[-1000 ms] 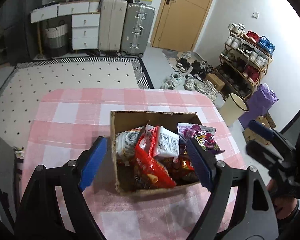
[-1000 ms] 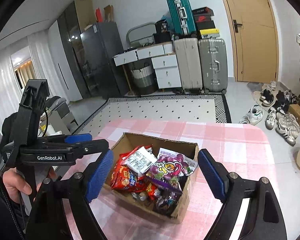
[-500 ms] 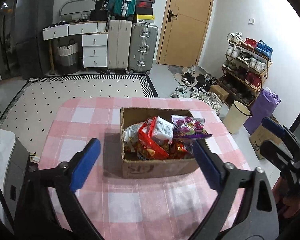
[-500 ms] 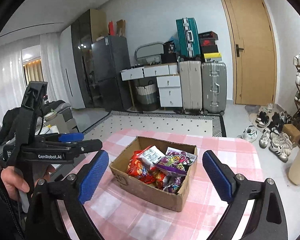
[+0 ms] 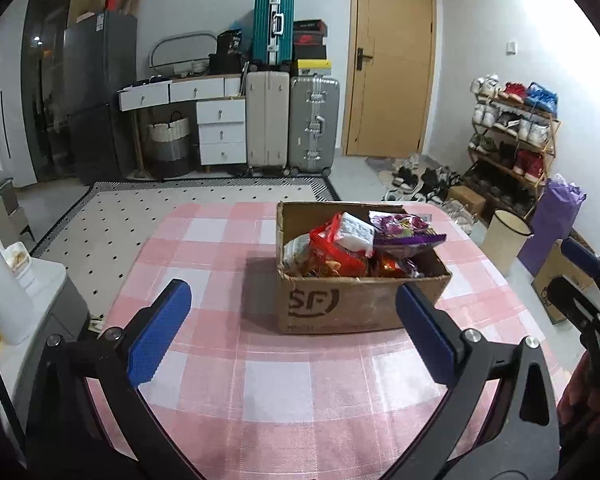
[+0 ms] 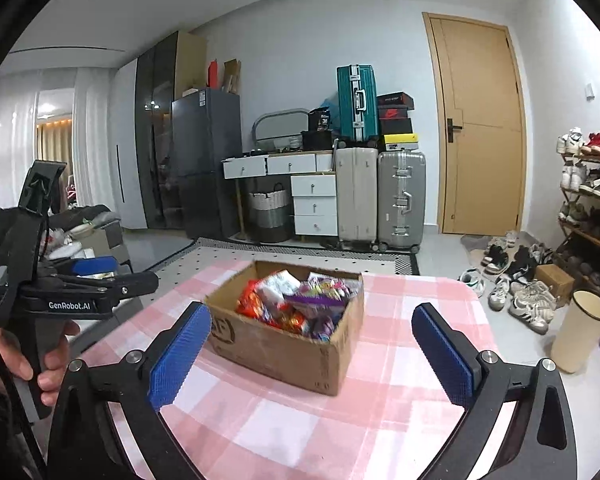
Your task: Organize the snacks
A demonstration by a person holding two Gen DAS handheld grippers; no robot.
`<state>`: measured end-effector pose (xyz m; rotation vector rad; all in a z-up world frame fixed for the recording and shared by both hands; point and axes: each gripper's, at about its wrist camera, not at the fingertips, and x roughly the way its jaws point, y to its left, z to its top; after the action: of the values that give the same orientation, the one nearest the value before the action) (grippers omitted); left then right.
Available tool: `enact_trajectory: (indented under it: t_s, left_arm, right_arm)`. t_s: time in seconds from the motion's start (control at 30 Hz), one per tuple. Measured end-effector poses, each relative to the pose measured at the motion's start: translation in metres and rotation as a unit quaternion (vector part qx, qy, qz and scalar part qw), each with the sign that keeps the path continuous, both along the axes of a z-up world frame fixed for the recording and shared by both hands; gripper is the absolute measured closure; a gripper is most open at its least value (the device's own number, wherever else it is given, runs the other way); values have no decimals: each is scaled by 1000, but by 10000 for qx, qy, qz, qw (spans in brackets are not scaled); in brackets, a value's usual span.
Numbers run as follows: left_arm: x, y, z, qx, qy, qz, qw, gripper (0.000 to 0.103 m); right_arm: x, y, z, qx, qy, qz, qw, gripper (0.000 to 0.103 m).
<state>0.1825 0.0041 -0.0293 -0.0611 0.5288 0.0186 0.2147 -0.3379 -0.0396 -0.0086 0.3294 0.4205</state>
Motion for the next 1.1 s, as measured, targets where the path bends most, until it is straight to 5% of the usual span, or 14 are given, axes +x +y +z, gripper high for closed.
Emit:
enact_trajectory:
  t_s: [0.63,0.83,1.1]
  left_arm:
    - [-39,21,-80,196,-727,547,9957,1]
    - [-48,12,-95,559,-1227,453,9898,1]
    - [-38,16,-100,334,-1040,388,9933,1]
  right_arm:
    - [-41,-46,-86,97,-45,-628,9980,1]
    - [-38,-42,-91,23,-59,-593,9982,1]
    - [-32,-37,-92,-69,-45,-557,9984,1]
